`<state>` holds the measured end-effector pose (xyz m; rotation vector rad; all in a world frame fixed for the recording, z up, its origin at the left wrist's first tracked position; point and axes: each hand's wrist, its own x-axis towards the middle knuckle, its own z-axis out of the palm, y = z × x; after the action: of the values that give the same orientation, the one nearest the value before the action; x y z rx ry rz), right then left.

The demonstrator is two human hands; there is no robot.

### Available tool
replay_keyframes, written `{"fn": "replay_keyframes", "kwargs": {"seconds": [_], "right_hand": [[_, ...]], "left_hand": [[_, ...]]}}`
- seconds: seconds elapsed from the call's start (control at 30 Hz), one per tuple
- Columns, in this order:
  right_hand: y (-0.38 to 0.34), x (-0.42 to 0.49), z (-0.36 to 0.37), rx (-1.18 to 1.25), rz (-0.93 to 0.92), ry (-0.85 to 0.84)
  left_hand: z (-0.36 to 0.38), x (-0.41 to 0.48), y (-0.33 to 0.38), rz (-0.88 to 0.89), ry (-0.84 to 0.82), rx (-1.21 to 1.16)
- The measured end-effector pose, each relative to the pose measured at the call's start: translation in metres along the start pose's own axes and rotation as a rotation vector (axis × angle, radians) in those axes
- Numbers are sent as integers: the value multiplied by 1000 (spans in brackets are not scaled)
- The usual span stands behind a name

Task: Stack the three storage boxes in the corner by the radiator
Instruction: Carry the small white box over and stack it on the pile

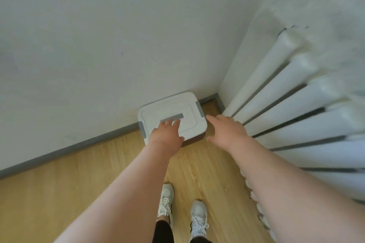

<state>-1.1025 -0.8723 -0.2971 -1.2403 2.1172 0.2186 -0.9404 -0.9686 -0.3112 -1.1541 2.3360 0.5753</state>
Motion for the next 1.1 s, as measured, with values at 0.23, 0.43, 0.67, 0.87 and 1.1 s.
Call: {"fn": "replay_keyframes", "kwargs": {"seconds": [0.23,0.43,0.67,0.87,1.1], "right_hand": [[6,-90,-64,86,44,108],[8,-155,-74,173,146,174],[6,-201,-59,289,317,246],[10,-246,-34,403,532,305],[15,-322,22,530,798,325]], "left_hand": [[-78,-67,37,105,85,99],[-118,-103,65,254,79,186],[-127,-118,85,458,29,370],[-114,-125,118,655,-53,468],[-77,-166,171,926,-89,651]]}}
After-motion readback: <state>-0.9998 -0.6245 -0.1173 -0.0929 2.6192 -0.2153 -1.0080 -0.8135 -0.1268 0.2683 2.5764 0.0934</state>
